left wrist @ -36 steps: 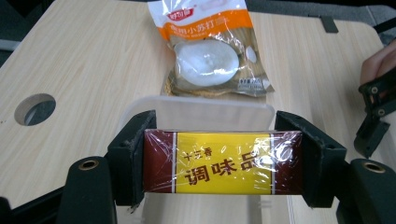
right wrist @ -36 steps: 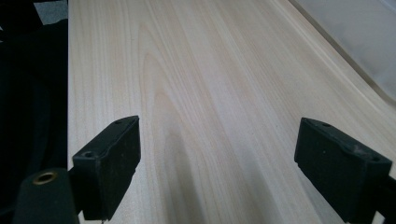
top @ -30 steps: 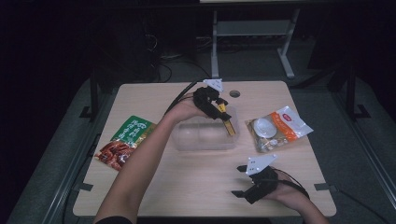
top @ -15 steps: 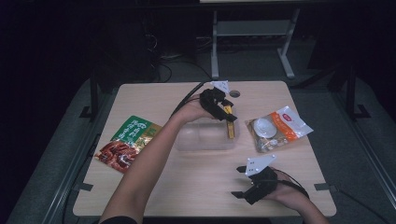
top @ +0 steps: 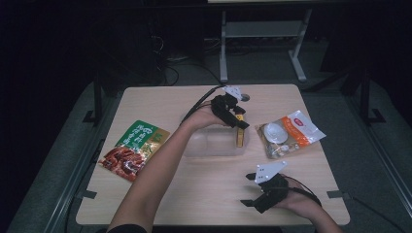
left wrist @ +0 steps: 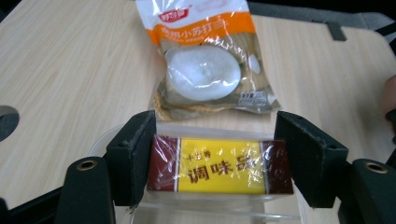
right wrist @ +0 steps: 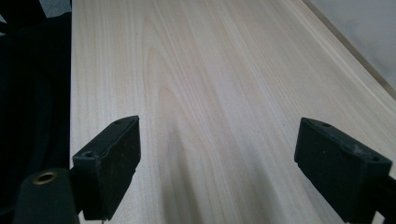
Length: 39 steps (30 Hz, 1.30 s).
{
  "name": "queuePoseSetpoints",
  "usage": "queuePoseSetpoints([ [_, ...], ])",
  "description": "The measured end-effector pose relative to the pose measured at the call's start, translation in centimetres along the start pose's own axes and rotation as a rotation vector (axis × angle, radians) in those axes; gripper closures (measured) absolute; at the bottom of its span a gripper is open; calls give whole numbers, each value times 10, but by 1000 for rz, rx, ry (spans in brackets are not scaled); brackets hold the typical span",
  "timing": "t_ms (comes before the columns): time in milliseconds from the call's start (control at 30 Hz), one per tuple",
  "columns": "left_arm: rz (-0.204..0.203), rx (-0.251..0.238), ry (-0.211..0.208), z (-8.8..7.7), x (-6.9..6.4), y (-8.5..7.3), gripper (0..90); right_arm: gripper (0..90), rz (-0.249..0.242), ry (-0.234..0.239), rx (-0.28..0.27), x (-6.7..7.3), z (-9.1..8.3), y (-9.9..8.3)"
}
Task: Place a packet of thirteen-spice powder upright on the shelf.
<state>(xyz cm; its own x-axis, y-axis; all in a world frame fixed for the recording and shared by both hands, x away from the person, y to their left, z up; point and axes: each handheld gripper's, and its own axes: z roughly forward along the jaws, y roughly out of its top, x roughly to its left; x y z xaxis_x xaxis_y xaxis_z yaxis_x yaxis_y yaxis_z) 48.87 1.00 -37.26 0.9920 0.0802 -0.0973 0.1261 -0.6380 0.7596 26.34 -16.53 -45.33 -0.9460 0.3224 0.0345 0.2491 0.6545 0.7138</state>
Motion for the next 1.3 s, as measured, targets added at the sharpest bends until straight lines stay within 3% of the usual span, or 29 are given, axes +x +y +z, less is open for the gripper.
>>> queuePoseSetpoints([
  [200, 11, -15, 6, -8, -3, 4, 284, 140, -2, 0, 0, 0, 0, 0],
  [433, 38, -16, 16, -29, -13, 5, 272, 140, 14, 6, -7, 1, 1, 0],
  [633, 56, -37, 40, -50, -26, 2, 271, 141, 16, 3, -4, 1, 0, 0],
  [767, 63, -24, 67, -63, -33, -3, 266, 140, 12, 2, -4, 1, 1, 0],
  [1033, 43, -30, 115, -89, -53, -18, 266, 140, 20, 2, -2, 0, 1, 0],
  [1300, -3, -14, 160, -111, -75, -40, 266, 141, 16, -1, 3, 0, 2, 1],
])
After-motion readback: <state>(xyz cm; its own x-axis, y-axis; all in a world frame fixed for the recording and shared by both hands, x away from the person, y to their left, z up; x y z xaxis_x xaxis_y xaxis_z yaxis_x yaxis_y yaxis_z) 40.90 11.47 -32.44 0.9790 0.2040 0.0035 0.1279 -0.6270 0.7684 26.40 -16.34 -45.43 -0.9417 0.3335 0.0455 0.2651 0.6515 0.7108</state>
